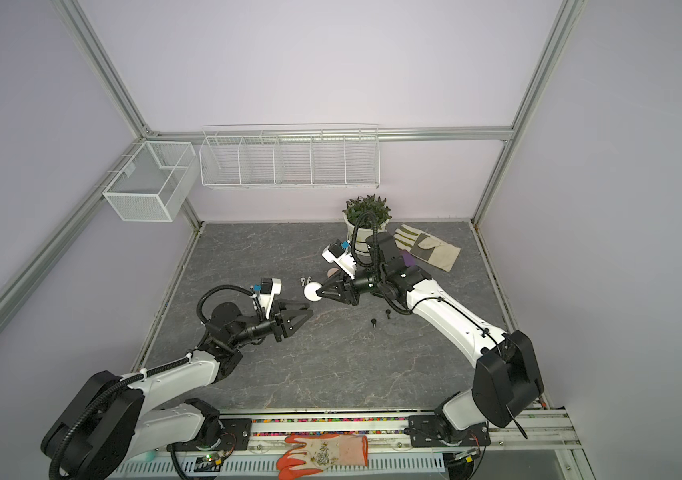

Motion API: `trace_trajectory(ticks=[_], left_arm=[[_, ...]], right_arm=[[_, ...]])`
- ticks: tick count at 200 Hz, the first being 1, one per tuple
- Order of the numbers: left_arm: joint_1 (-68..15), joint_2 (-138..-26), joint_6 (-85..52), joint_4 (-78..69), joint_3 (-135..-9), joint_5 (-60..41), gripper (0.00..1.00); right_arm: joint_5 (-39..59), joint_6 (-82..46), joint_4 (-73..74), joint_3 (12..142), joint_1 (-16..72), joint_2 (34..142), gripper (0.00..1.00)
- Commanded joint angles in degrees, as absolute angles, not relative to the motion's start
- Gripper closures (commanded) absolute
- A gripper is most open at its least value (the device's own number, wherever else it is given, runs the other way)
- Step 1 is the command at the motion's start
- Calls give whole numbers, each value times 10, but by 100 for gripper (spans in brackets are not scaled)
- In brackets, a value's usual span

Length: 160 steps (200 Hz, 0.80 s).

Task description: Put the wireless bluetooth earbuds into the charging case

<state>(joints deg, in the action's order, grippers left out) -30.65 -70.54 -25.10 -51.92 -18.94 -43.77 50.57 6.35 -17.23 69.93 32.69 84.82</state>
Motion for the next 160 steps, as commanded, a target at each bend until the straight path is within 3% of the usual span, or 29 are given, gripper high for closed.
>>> trace_trajectory(ticks=[1, 160], left_arm=[[-315, -714, -188, -514, -209, -450, 56], [-321, -692, -155, -545, -213, -463, 58]], right_arm=[[488, 138, -278, 713, 325, 841, 84], [517, 144, -276, 724, 342, 878, 85]])
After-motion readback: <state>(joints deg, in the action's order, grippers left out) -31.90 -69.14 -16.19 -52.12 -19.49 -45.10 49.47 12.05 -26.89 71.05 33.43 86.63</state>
